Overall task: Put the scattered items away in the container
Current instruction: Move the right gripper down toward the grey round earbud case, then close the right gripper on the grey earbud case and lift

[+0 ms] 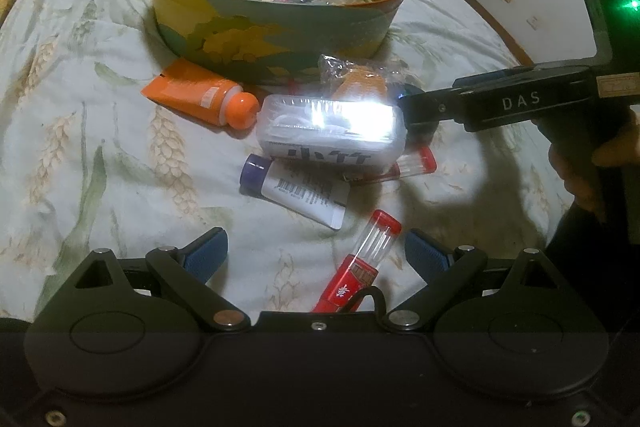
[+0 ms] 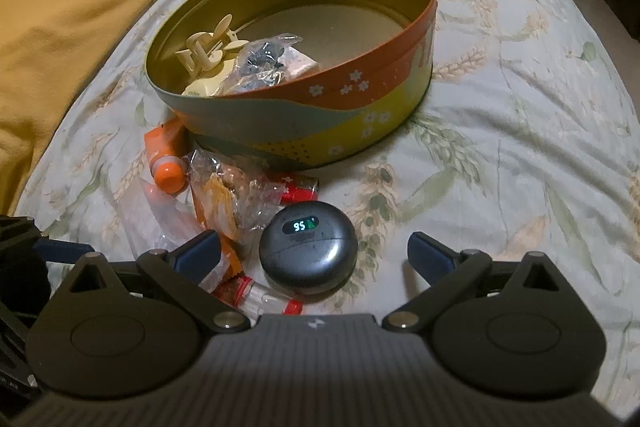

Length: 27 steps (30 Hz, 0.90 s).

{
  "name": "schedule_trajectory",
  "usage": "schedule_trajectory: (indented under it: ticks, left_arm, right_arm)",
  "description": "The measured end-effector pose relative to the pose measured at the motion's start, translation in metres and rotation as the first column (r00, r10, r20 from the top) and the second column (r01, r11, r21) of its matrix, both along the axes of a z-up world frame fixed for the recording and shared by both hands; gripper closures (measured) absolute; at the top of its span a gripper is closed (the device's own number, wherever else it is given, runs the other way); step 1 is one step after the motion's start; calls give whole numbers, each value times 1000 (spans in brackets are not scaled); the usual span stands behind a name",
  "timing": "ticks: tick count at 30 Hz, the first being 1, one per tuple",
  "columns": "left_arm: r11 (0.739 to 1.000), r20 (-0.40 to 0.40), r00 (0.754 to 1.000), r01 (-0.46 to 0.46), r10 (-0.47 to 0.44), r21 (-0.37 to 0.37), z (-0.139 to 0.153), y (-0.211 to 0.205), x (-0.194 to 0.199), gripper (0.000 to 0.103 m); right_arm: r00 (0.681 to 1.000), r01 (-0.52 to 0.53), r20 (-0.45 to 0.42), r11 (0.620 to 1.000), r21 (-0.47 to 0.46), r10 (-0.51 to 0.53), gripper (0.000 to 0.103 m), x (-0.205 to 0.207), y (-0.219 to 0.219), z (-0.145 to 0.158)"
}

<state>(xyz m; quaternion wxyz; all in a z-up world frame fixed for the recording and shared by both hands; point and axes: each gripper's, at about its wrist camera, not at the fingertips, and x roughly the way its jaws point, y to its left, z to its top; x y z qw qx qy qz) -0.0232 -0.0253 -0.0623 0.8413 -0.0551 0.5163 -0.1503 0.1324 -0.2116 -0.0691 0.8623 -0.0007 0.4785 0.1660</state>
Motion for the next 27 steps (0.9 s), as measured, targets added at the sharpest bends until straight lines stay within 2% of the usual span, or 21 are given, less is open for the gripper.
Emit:
schedule_trajectory:
  ticks: [21, 25, 27]
  left_arm:
    - [1000, 2, 1000, 20, -20, -12, -8, -18, -14, 8]
    - [1000, 6, 1000, 16, -16, -13, -7, -18, -17, 8]
    - [1000, 4, 1000, 14, -13, -14, -7, -19, -18, 8]
  right_arm:
    - [999, 0, -54, 1000, 11, 0, 14, 18, 6, -16]
    - [998, -17, -60, 1000, -2, 16, 21, 17, 10, -19]
    - [998, -26, -56, 1000, -8, 25, 28, 16, 12, -20]
